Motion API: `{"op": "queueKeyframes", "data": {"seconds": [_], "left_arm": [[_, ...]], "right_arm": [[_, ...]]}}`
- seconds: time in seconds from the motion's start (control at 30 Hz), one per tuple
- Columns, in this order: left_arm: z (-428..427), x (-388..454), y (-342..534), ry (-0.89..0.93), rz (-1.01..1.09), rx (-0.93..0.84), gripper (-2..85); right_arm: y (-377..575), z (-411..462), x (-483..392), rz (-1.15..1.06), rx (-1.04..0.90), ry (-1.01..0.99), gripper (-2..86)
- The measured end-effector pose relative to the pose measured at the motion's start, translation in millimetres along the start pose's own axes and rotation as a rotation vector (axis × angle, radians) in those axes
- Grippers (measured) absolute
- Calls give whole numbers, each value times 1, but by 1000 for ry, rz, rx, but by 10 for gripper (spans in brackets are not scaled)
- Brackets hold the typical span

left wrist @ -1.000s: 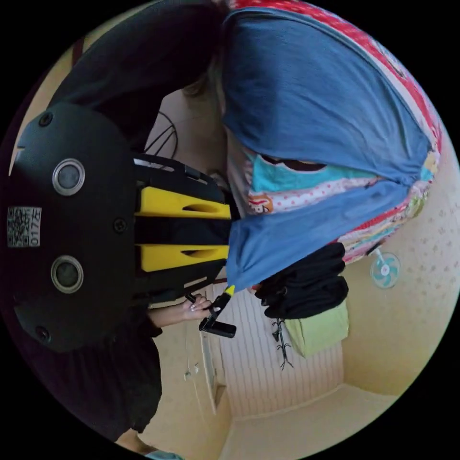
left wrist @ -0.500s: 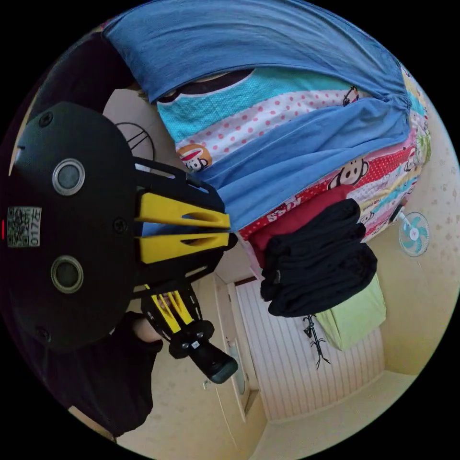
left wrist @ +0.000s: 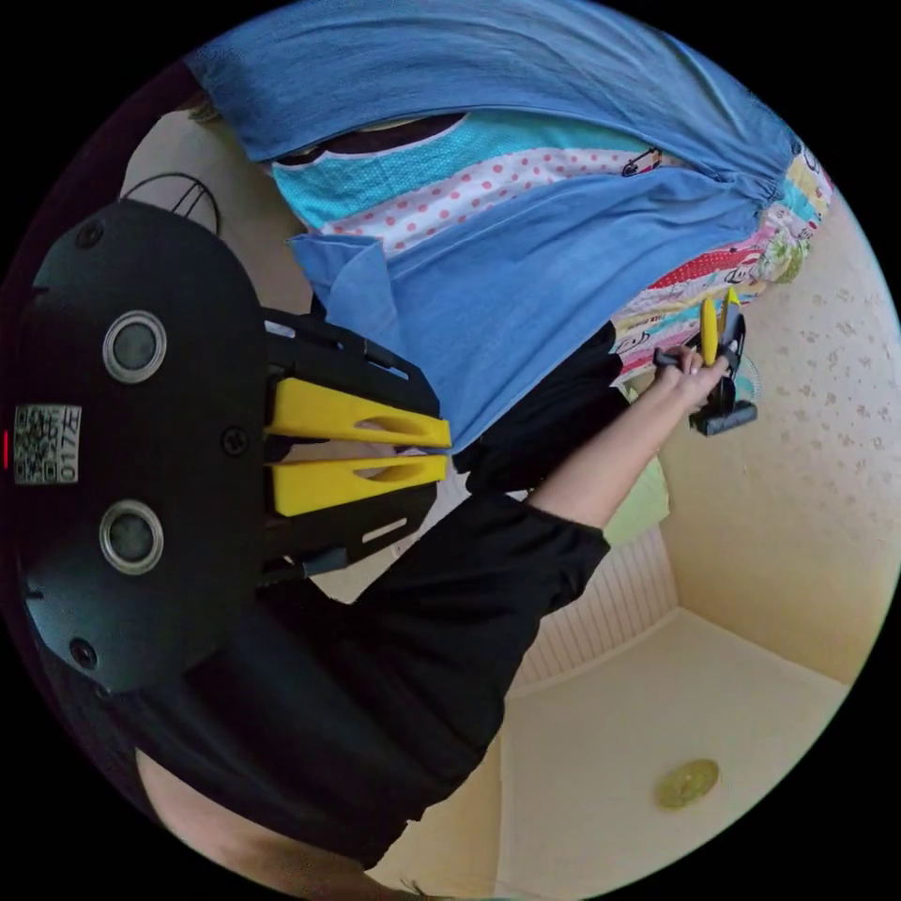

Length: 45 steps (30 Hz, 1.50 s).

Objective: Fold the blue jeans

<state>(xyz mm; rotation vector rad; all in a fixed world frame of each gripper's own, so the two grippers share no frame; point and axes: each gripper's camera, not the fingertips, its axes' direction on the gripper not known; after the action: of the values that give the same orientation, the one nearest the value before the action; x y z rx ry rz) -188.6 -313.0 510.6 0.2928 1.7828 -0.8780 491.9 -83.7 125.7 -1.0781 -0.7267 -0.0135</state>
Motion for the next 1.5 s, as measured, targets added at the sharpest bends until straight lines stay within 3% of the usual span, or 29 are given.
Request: {"op": "queueKeyframes", "data": {"seconds": [0.07, 0.2, 0.27, 0.4, 0.57, 0.67, 0.77, 0.9, 1.07, 1.13, 1.33, 1.5], "left_arm": [[-12, -5, 3, 36, 1, 35, -6], [-34, -29, 10, 193, -21, 76, -6], [-45, -43, 16, 244, -39, 101, -6], [-79, -72, 48, 265, -106, 135, -6], [-138, -85, 98, 171, -184, 273, -6], [-169, -86, 130, 81, -237, 356, -6], [-194, -92, 156, -43, -306, 399, -7], [-211, -101, 174, -169, -390, 360, -7], [-218, -82, 176, -394, -351, 452, 35], [-201, -83, 152, -431, -303, 360, 81], [-128, -95, 97, -522, -183, 136, 90], [-89, -81, 90, -740, -148, 110, 83]], "right_arm": [[-28, 35, 45, 137, 128, -97, 139], [-47, 91, 77, 251, 136, -37, 120], [-46, 101, 72, 211, 216, -43, 64], [-57, 102, 30, 86, 307, -115, 32], [-84, 152, -93, -141, 285, -276, 24], [-88, 208, -152, -167, 238, -350, 26], [-80, 262, -187, -134, 168, -360, 32], [-49, 270, -193, -163, 151, -306, 56], [75, 220, -142, -221, 57, -345, 89], [144, 198, -119, -223, 33, -318, 92], [392, 159, -76, -146, 6, -292, 97], [544, 144, -107, -136, 116, -313, 96]]}}
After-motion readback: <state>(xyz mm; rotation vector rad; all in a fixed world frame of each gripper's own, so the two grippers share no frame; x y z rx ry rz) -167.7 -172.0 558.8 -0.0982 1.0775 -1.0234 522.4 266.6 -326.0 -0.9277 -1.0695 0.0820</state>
